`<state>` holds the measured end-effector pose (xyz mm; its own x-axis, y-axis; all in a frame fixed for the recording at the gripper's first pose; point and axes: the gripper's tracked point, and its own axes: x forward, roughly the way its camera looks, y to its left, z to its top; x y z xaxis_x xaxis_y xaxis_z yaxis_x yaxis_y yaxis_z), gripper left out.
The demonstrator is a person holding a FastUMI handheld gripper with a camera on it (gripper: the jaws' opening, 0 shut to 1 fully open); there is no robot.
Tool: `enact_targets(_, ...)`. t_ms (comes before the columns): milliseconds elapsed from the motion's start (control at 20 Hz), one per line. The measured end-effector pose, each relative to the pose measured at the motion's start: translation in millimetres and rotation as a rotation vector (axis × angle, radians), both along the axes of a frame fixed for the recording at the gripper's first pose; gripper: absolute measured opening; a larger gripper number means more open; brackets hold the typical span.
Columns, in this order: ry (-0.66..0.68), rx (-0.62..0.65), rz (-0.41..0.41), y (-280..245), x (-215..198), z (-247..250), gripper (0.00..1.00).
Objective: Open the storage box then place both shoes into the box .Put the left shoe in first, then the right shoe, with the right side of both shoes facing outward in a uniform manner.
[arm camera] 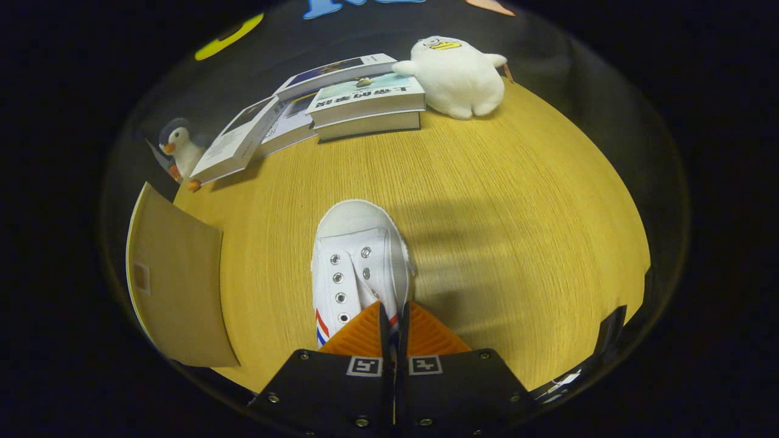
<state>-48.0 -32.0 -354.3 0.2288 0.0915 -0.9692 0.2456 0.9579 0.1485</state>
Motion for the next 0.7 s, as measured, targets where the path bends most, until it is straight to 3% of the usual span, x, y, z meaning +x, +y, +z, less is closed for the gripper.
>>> enact_targets(100, -0.009, 0.03, -0.028, 5, 3, 10, 0.01)
enact_targets(700, -0.104, 0.211, -0.024, 83, 35, 108, 0.02)
